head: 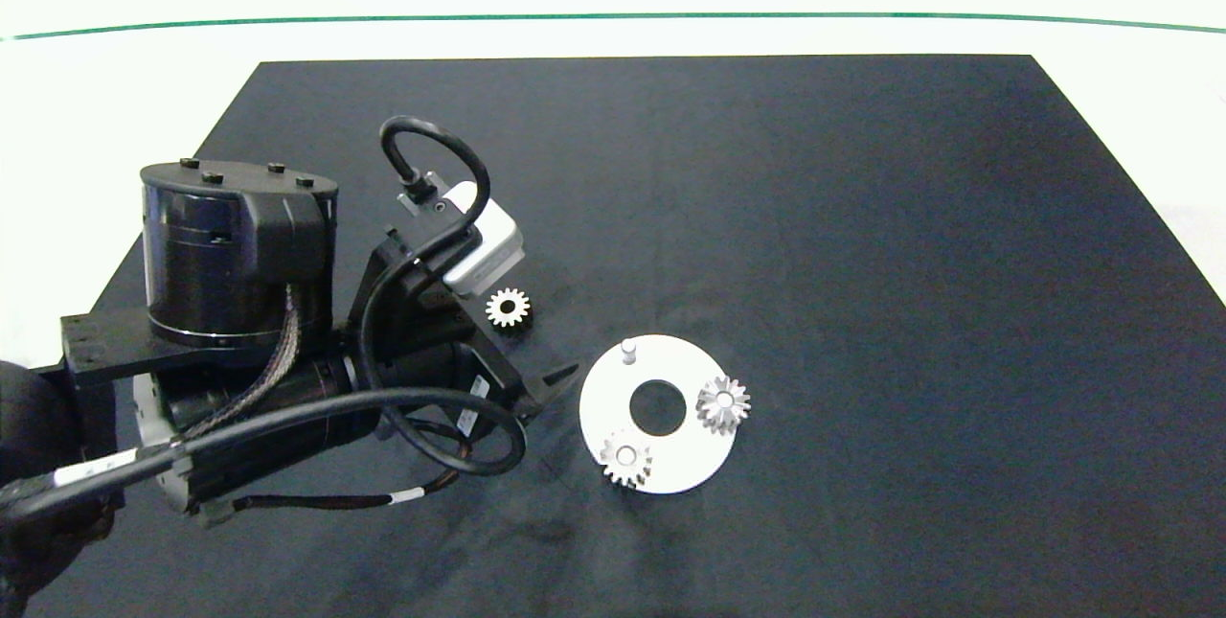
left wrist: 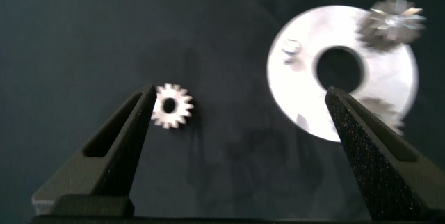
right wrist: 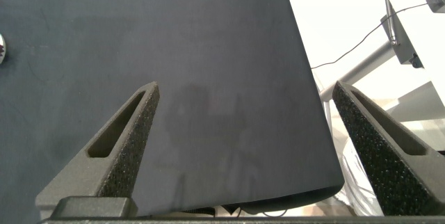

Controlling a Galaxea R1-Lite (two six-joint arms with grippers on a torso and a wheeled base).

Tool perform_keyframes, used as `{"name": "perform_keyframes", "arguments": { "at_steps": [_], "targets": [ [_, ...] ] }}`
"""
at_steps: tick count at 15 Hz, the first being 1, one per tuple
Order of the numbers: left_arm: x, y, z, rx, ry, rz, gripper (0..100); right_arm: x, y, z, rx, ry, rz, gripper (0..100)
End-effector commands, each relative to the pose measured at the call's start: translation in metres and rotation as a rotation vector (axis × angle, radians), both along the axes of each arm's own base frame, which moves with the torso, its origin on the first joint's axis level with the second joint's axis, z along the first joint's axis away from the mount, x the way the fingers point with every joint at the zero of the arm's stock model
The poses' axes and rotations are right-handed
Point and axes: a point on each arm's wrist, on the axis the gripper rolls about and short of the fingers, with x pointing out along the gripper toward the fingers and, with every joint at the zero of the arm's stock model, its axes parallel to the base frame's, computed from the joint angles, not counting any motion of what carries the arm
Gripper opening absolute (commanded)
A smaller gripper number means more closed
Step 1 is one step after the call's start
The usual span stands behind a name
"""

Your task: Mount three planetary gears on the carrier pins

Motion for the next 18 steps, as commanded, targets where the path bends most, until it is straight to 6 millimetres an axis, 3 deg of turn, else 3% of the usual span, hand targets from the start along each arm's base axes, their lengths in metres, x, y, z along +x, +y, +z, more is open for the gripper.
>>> {"name": "perform_keyframes", "arguments": {
  "at_steps": [1,7,18],
  "targets": [
    [0.029,0.002,-0.003,0.007,0.011,0.045,100,0.0,0.0,0.0,-0.001,0.001,-0.003,100],
    [0.067,0.0,-0.022,0.01,0.04,0.068,100,-0.001,0.0,0.001,0.0,-0.002,-0.003,100],
    [0.092,0.016,-0.042,0.021,0.047,0.075,100,-0.001,0.0,0.0,-0.002,0.007,-0.003,100]
  ]
}}
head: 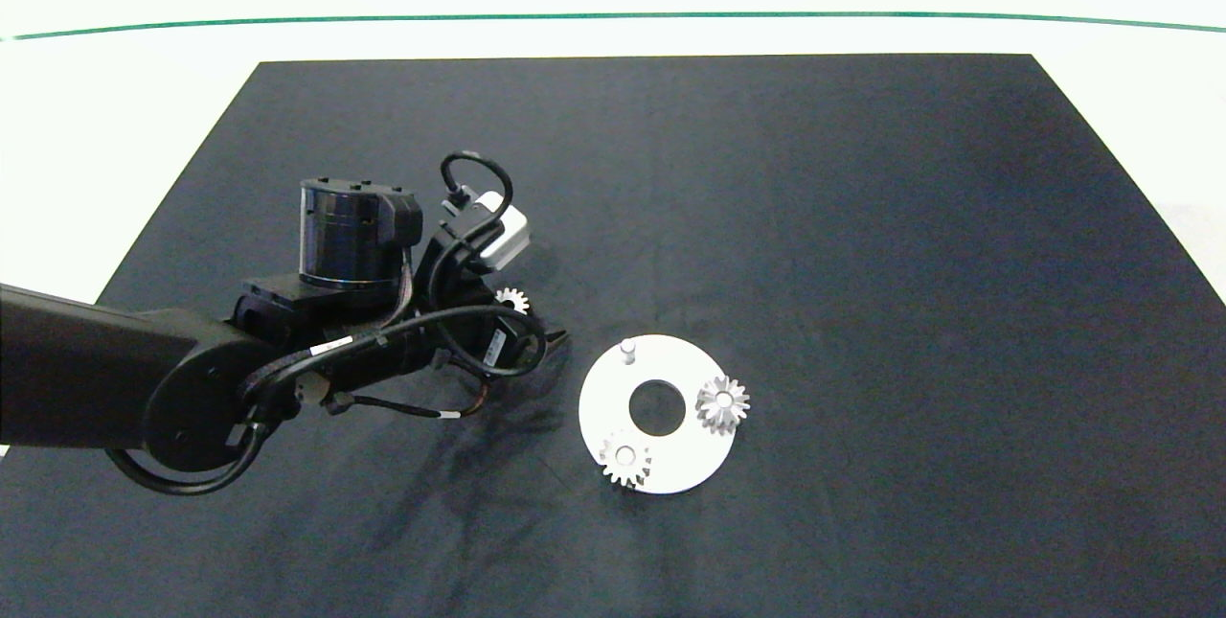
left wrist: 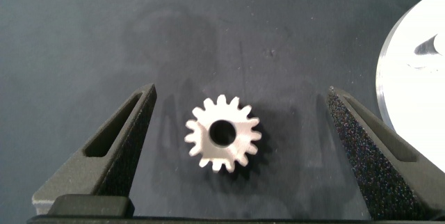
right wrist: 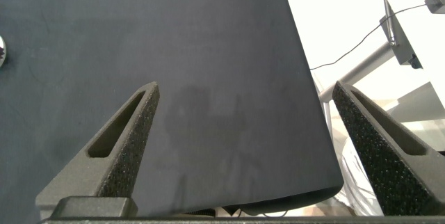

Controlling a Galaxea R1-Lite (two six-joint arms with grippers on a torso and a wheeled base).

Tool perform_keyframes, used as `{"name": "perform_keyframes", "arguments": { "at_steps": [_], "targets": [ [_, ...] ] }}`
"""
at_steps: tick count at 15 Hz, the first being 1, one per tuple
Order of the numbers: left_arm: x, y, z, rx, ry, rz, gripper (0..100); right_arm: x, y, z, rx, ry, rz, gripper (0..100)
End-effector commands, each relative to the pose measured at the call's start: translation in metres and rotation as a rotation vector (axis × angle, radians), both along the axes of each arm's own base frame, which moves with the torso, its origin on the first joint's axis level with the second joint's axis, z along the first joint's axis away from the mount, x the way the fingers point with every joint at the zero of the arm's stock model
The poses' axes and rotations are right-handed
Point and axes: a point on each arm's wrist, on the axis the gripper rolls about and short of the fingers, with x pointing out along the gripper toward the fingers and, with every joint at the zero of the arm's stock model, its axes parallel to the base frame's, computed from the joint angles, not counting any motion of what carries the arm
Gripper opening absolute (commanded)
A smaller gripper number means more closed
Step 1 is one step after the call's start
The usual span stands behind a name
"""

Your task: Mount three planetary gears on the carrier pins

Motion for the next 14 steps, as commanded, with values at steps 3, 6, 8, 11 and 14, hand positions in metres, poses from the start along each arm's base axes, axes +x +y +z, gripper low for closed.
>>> {"name": "perform_keyframes", "arguments": {
  "at_steps": [3,6,8,11,14],
  "targets": [
    [0.008,0.012,-0.003,0.009,0.0,0.004,100,0.0,0.0,-0.002,-0.004,0.026,0.0,100],
    [0.006,0.012,-0.002,0.01,-0.003,-0.001,100,0.001,0.0,-0.003,-0.003,0.03,0.0,100],
    [0.001,0.012,-0.004,0.013,0.004,-0.009,100,0.001,0.0,-0.004,-0.003,0.032,0.0,100],
    [-0.005,0.015,-0.012,0.03,0.029,-0.021,100,0.001,0.0,-0.004,-0.003,0.032,0.001,100],
    [-0.003,0.019,-0.012,0.026,-0.012,-0.023,100,0.001,0.0,-0.004,-0.003,0.032,0.001,100]
  ]
}}
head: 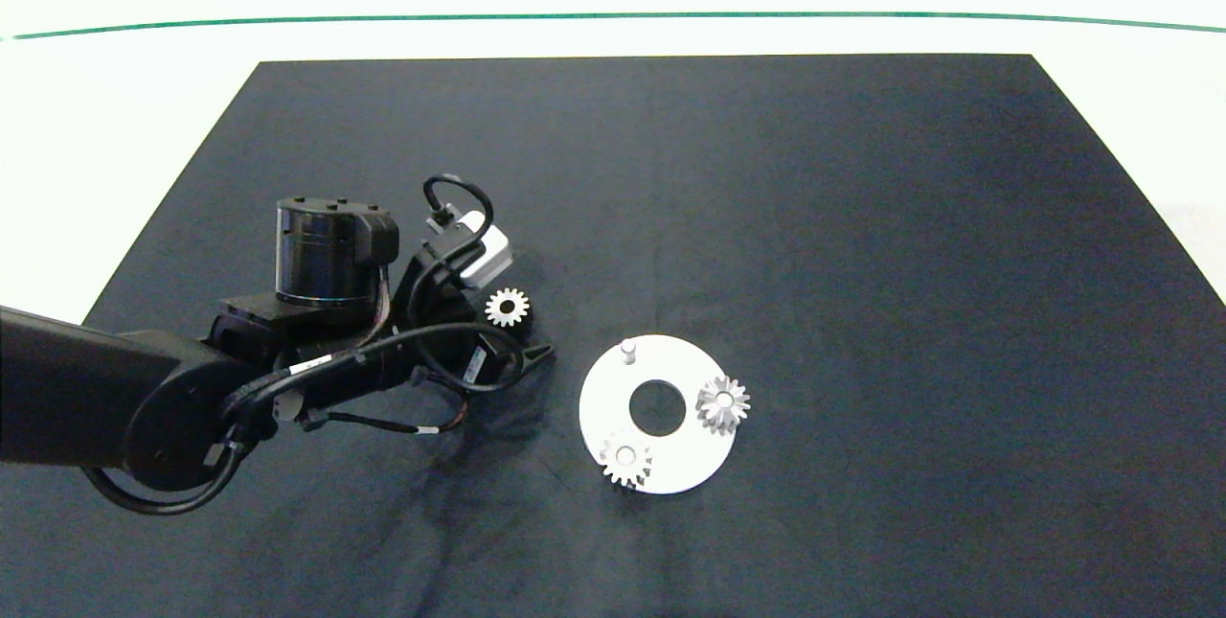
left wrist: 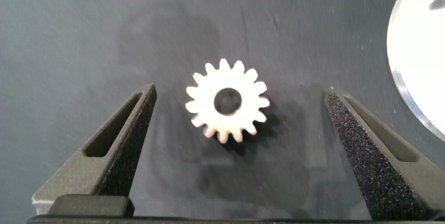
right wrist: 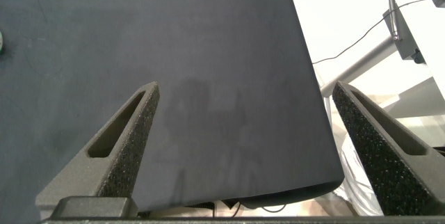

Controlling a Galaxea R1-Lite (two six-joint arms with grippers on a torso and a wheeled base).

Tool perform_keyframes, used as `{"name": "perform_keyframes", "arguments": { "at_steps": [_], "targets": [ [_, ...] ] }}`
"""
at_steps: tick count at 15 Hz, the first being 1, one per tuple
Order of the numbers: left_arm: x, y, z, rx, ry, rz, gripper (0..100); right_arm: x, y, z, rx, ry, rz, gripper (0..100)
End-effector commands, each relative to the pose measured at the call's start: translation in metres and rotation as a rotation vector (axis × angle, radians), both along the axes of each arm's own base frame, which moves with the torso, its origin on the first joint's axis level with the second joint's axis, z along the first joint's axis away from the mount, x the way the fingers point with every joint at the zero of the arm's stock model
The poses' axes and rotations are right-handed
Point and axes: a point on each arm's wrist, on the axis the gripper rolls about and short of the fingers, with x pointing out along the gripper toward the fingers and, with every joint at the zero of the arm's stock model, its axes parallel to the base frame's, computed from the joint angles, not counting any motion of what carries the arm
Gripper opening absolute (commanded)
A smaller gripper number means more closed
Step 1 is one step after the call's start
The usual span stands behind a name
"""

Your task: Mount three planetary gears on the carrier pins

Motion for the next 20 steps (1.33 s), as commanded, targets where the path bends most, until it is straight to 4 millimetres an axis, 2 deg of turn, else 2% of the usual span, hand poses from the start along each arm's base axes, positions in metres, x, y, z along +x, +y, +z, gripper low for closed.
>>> {"name": "perform_keyframes", "arguments": {
  "at_steps": [1,14,20],
  "targets": [
    [0.001,0.003,0.0,0.003,-0.009,0.002,100,0.0,0.0,0.0,-0.002,0.005,-0.003,100],
    [0.007,0.001,-0.011,0.012,0.019,-0.015,75,0.001,0.0,-0.001,-0.003,0.009,-0.003,100],
    [0.009,0.0,-0.004,0.002,0.0,-0.019,63,0.003,0.0,-0.003,-0.004,0.02,-0.001,100]
  ]
}}
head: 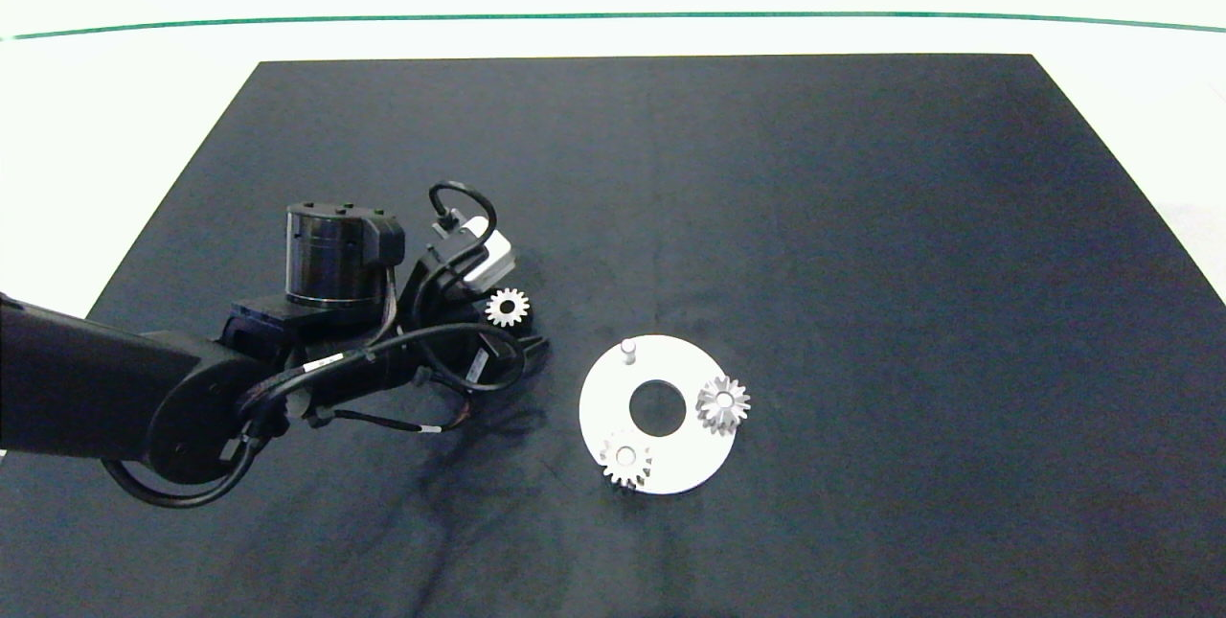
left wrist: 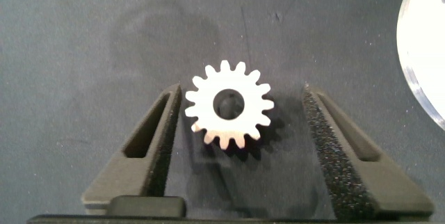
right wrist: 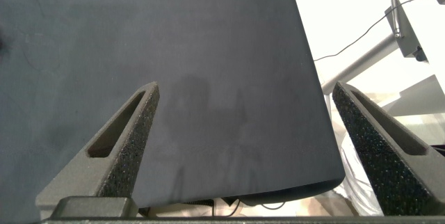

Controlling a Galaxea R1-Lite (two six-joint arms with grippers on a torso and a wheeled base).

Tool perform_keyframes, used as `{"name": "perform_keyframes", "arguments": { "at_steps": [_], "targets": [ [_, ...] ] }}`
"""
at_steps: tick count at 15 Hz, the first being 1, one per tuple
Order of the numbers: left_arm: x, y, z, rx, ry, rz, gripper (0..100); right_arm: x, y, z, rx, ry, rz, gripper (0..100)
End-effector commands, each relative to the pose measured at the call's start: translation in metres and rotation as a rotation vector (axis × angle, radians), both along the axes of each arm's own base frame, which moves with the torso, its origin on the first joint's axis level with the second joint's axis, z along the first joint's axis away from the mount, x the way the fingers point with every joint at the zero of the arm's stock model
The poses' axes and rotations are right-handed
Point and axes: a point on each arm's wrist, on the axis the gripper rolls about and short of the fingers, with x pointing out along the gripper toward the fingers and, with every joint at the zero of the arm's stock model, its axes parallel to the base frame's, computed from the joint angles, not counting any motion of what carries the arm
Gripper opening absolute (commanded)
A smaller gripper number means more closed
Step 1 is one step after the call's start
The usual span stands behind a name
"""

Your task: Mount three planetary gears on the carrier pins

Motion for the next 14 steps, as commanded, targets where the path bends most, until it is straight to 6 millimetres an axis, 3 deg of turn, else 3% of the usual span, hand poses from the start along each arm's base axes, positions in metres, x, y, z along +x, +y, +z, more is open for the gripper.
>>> {"name": "perform_keyframes", "arguments": {
  "at_steps": [1,14],
  "targets": [
    [0.0024,0.001,0.0028,-0.003,-0.013,0.003,62,0.0008,0.0001,-0.001,-0.002,0.009,-0.002,100],
    [0.0016,0.0012,0.001,-0.001,-0.005,0.0,36,0.002,0.0003,-0.0026,-0.004,0.016,0.0,100]
  ]
}}
